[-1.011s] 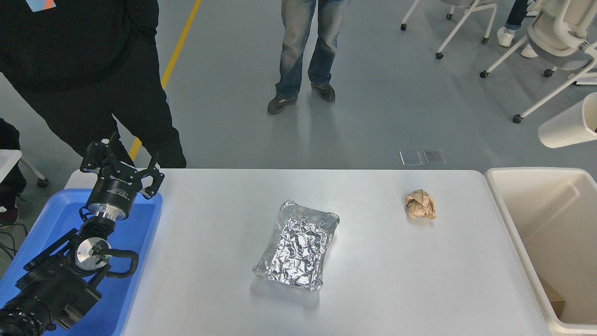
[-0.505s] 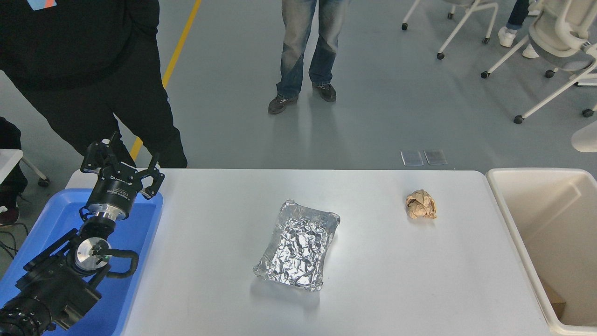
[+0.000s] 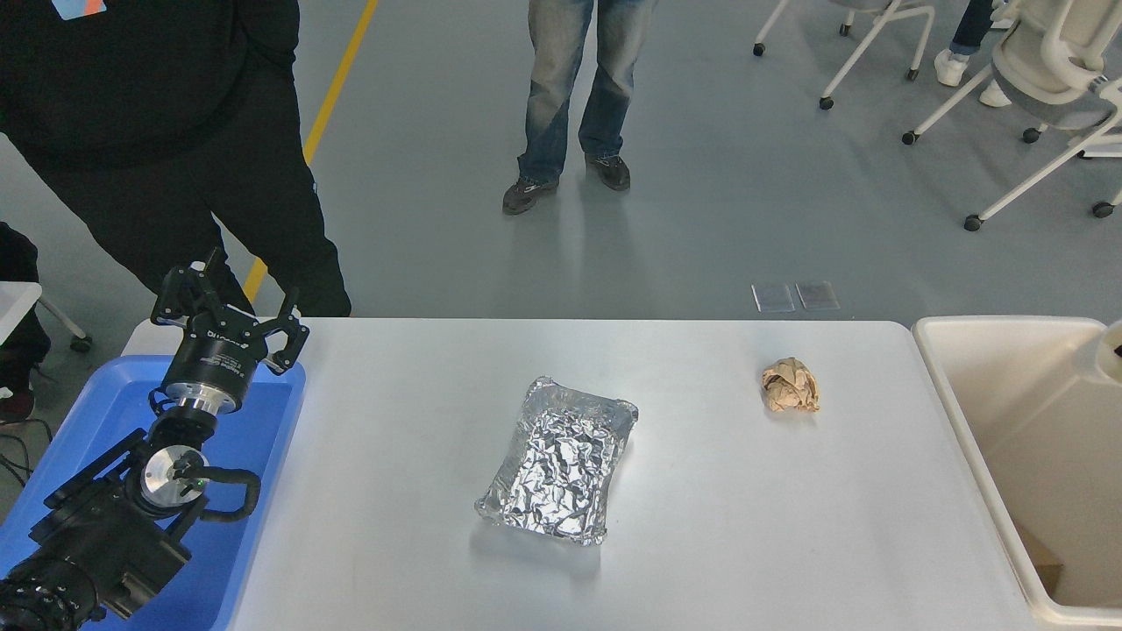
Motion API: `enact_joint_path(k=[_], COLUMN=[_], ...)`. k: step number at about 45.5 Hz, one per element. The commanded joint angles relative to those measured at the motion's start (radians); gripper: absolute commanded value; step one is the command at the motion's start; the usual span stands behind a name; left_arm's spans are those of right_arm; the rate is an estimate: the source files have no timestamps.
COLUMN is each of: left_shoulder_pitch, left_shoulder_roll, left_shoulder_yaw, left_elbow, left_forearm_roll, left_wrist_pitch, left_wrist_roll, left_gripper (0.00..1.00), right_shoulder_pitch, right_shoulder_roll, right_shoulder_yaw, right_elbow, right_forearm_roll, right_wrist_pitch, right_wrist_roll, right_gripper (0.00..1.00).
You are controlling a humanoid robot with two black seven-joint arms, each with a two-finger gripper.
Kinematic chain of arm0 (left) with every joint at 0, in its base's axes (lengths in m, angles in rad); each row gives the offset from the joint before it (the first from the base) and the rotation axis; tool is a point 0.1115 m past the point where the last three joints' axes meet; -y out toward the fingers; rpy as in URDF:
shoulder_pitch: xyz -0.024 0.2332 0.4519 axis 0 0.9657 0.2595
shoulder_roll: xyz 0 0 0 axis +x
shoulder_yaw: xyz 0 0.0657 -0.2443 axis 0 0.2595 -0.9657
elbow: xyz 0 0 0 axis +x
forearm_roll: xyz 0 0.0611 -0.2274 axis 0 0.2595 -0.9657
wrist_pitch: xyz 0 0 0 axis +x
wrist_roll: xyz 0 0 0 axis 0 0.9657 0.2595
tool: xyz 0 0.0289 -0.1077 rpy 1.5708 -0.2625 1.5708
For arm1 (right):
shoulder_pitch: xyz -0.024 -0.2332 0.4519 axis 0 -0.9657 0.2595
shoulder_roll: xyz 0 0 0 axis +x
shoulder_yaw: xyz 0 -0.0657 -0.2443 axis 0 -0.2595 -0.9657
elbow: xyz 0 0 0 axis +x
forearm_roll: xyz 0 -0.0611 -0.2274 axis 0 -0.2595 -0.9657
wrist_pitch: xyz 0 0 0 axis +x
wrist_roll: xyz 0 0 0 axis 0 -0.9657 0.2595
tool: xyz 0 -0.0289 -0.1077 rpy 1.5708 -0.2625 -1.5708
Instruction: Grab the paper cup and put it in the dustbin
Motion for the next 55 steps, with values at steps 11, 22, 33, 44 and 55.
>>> enact_joint_path(k=[11,22,33,44,55], left_shoulder_pitch=[0.0,0.0,0.0,0.0,0.0], left_shoulder_roll=[0.0,0.0,0.0,0.0,0.0], left_shoulder_yaw=[0.0,0.0,0.0,0.0,0.0], left_elbow=[0.0,0.0,0.0,0.0,0.0], left_forearm_roll=[0.0,0.0,0.0,0.0,0.0], left_wrist_pitch=[0.0,0.0,-0.002,-0.002,-0.002], left_wrist_roll=[0.0,0.0,0.0,0.0,0.0], left_gripper=[0.99,0.99,0.99,0.99,0.99], right_shoulder_pitch=[-0.129,-0.132,-0.119,-0.057,0.193], right_shoulder_roll=[0.074,0.074,0.067,0.043,-0.057], right_shoulder_yaw=[0.118,0.119,0.123,0.132,0.048], right_elbow=[-0.009,-0.009,-0.007,0.014,0.14], right_forearm_roll=[0.005,0.007,0.008,0.01,-0.006], right_wrist_pitch=[-0.061,-0.061,-0.061,-0.046,-0.036], right_wrist_roll=[-0.02,-0.02,-0.019,-0.017,-0.014], right_gripper=[0.0,0.0,0.67,1.0,1.0])
